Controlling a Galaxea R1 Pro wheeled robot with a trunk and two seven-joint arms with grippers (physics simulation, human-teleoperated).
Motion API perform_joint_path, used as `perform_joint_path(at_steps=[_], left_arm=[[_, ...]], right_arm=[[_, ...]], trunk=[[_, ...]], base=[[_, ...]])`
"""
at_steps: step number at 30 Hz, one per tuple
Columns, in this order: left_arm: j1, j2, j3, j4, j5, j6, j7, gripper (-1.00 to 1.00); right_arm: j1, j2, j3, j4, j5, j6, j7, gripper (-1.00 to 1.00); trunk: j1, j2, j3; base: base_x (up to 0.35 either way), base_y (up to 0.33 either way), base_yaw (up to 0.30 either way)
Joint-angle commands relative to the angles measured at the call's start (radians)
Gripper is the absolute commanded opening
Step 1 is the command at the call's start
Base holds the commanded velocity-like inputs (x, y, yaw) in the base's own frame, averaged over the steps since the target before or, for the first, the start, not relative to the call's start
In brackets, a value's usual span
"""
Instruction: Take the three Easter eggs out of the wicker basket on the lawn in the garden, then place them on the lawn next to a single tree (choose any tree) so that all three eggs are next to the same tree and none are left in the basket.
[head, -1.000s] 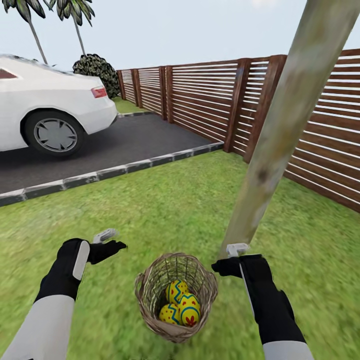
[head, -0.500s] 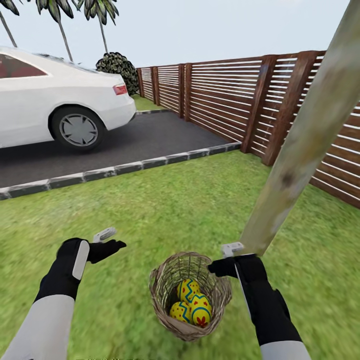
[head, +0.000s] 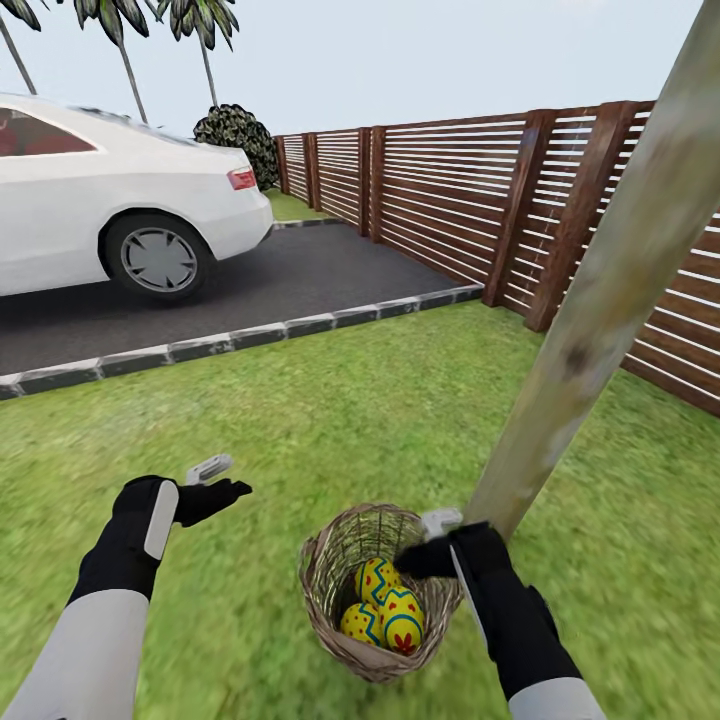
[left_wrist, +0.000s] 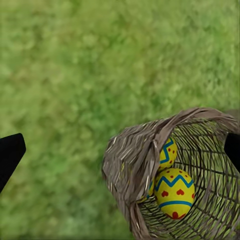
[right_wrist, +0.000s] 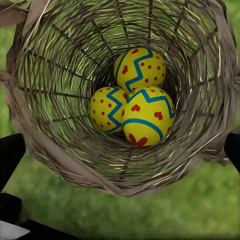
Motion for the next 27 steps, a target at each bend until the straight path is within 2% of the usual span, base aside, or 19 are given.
perform_joint_path(at_steps=[1, 3, 6, 8, 16, 19, 22, 27], left_arm=[[-0.001, -0.001, 0.002, -0.001, -0.002, 0.005, -0.005, 1.00], [-0.001, -0.003, 0.002, -0.002, -0.002, 0.005, -0.006, 1.00], [-0.001, -0.004, 0.002, -0.002, -0.001, 0.005, -0.007, 1.00], [-0.001, -0.004, 0.002, -0.002, -0.001, 0.005, -0.007, 1.00], [-0.001, -0.008, 0.002, 0.001, -0.001, 0.005, -0.007, 1.00], [-0.001, -0.008, 0.002, 0.000, -0.001, 0.005, -0.008, 1.00], [-0.001, -0.008, 0.002, -0.002, -0.001, 0.005, -0.008, 1.00], [-0.001, -0.009, 0.002, -0.002, -0.001, 0.005, -0.008, 1.00]], right_arm=[[-0.001, 0.000, 0.000, 0.004, 0.010, 0.003, 0.008, 1.00], [-0.001, 0.000, 0.010, 0.013, 0.010, 0.004, 0.008, 1.00], [-0.001, 0.001, 0.105, 0.041, 0.001, 0.005, 0.007, 1.00], [-0.001, 0.002, 0.125, 0.050, 0.000, 0.005, 0.007, 1.00], [-0.005, 0.003, 0.135, 0.073, 0.001, 0.006, 0.006, 1.00], [-0.031, 0.004, 0.135, 0.117, 0.001, 0.006, 0.005, 1.00], [-0.046, 0.003, 0.134, 0.127, 0.004, 0.004, -0.035, 1.00], [-0.179, 0.002, 0.110, 0.214, -0.002, 0.004, -0.049, 1.00]], trunk=[[0.000, 0.000, -0.001], [0.000, 0.000, -0.001], [0.000, 0.000, -0.001], [0.000, 0.000, -0.001], [0.000, 0.000, -0.001], [0.000, 0.000, -0.001], [0.000, 0.000, -0.001], [0.000, 0.000, -0.001]], base=[[0.000, 0.000, 0.000], [0.000, 0.000, 0.000], [0.000, 0.000, 0.000], [0.000, 0.000, 0.000], [-0.113, 0.090, 0.000], [-0.109, 0.084, 0.000], [-0.008, 0.006, 0.000], [0.000, 0.000, 0.000]])
